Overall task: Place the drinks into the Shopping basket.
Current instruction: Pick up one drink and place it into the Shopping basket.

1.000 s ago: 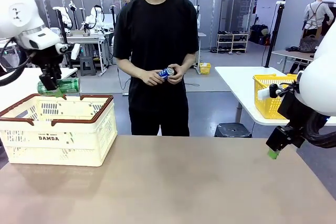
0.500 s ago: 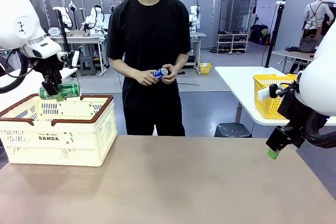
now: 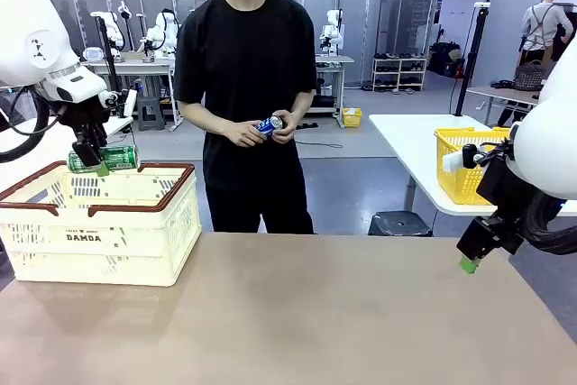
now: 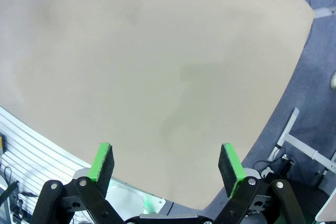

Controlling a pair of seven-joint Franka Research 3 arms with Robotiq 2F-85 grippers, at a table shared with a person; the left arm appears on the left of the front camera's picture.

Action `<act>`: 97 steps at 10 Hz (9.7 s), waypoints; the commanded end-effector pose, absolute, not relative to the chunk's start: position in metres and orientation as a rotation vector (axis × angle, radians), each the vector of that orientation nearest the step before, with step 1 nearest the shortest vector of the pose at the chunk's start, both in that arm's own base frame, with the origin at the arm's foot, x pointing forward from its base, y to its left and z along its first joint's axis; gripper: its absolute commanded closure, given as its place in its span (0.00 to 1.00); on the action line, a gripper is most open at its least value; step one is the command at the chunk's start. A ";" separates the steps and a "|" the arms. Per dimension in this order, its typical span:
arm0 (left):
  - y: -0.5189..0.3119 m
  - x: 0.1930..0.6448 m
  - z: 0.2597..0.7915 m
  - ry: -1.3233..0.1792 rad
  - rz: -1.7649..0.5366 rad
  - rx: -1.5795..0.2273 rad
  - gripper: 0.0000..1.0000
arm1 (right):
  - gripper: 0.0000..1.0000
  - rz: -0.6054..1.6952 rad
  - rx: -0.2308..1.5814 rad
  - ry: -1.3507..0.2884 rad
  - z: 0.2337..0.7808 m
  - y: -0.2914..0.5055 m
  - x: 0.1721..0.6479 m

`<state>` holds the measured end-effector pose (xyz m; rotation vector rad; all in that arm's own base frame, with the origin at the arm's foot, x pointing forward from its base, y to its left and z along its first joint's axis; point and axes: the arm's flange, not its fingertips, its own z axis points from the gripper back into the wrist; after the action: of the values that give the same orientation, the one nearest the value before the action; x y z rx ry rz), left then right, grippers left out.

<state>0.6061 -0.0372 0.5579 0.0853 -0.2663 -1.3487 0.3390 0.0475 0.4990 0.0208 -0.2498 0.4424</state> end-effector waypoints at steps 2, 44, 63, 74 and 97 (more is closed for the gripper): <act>-0.036 0.604 0.562 -0.268 -1.344 0.086 0.43 | 0.00 0.446 0.028 -0.248 0.497 0.047 0.337; -0.049 0.747 0.332 0.015 -1.579 -0.111 0.00 | 0.00 0.446 0.028 -0.248 0.497 0.047 0.337; -0.125 0.568 0.532 -0.099 -1.870 -0.009 0.00 | 0.00 0.446 0.028 -0.248 0.497 0.047 0.337; -0.153 0.542 0.538 -0.078 -1.981 -0.023 0.00 | 0.00 0.446 0.028 -0.248 0.497 0.047 0.337; -0.376 0.566 0.435 -0.209 -2.410 -0.207 0.00 | 0.00 0.446 0.028 -0.248 0.497 0.047 0.337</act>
<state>0.5677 -0.3707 0.4330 -0.2015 -0.1920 -2.3962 0.3389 0.0477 0.4991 0.0203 -0.2498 0.4429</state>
